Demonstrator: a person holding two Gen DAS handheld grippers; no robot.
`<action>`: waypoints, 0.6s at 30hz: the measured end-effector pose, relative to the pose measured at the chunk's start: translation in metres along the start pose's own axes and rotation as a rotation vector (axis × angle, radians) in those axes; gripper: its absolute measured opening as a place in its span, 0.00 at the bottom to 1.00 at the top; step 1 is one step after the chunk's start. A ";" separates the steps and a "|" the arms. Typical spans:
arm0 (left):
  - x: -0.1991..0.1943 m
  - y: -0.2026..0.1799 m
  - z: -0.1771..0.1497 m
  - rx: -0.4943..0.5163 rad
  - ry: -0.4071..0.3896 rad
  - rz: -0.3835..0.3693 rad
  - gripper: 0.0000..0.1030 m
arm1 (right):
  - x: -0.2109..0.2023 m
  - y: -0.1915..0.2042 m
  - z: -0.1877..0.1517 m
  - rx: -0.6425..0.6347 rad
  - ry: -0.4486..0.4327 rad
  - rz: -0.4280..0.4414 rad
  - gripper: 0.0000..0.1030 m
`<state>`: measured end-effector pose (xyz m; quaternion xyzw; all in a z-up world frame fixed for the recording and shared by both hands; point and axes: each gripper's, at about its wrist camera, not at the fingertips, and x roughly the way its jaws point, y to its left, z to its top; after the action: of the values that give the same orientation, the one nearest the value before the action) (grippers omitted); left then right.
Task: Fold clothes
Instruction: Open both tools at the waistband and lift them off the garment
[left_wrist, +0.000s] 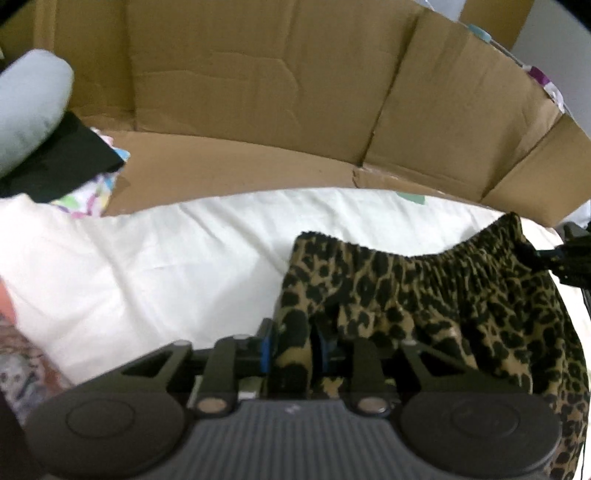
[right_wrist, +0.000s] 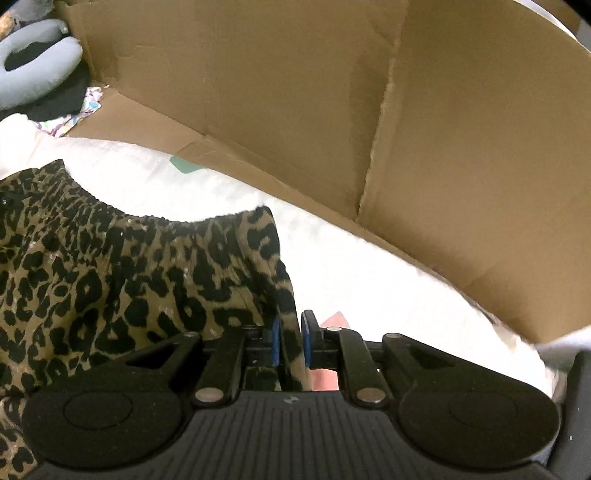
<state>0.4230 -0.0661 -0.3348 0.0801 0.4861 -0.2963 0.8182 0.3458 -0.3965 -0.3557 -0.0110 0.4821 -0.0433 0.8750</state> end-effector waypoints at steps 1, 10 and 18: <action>-0.007 0.000 0.000 0.010 -0.007 0.009 0.32 | -0.006 -0.003 -0.003 0.008 -0.005 0.000 0.27; -0.063 0.002 0.004 -0.003 -0.067 0.070 0.40 | -0.057 -0.013 -0.018 0.095 -0.058 0.048 0.41; -0.113 -0.014 -0.013 -0.052 -0.089 0.071 0.41 | -0.111 -0.011 -0.042 0.140 -0.089 0.092 0.42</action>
<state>0.3656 -0.0260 -0.2438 0.0626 0.4536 -0.2577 0.8508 0.2506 -0.3972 -0.2835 0.0703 0.4385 -0.0362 0.8953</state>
